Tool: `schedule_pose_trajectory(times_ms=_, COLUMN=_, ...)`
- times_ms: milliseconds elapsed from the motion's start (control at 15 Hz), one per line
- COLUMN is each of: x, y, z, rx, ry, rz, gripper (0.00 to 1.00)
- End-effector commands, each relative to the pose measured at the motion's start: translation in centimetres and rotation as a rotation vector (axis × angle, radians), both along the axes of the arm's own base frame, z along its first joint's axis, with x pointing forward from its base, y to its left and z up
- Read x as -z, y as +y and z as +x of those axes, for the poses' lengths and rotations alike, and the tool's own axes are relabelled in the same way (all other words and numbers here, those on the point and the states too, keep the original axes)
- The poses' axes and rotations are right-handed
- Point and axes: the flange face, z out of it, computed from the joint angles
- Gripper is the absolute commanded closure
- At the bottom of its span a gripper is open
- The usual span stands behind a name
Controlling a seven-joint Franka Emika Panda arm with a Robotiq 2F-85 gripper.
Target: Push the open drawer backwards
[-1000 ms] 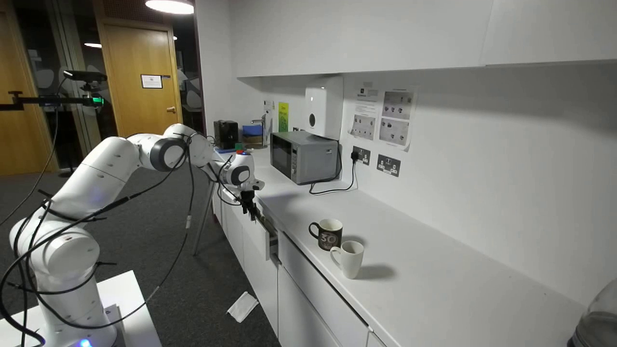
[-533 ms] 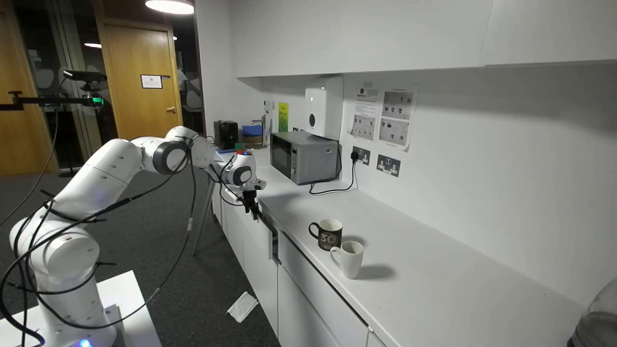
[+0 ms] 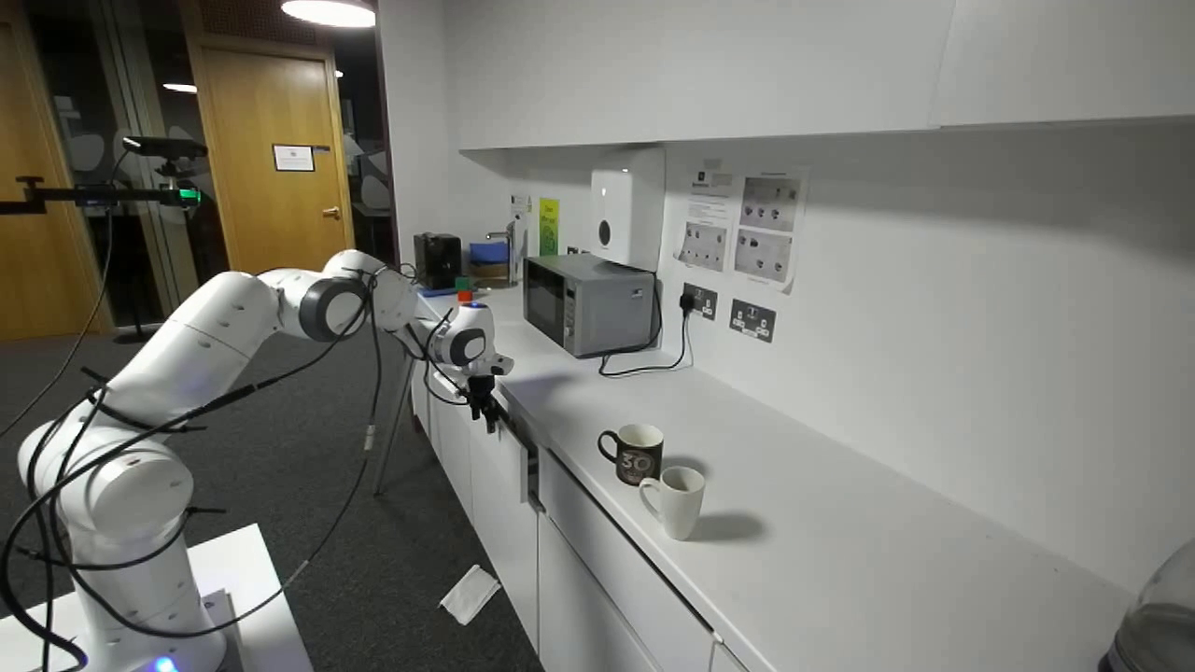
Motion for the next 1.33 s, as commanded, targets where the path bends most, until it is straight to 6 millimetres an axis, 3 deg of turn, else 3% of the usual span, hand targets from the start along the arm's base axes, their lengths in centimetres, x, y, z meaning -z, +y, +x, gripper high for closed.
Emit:
schedule_pose_trajectory(times_ms=0, x=1.5, y=0.5, z=-0.1, rx=-0.027, ry=0.033, rz=-0.024, gripper=0.0)
schedule_pose_trajectory(times_ms=400, x=3.1, y=0.8, z=0.2, rx=-0.031, ry=0.044, rz=-0.029, gripper=0.0)
schedule_pose_trajectory(times_ms=867, x=1.8, y=1.4, z=1.1, rx=0.059, ry=-0.106, rz=-0.129, gripper=0.0)
schedule_pose_trajectory(times_ms=1267, x=1.3, y=2.7, z=0.6, rx=0.118, ry=-0.204, rz=-0.22, gripper=0.0)
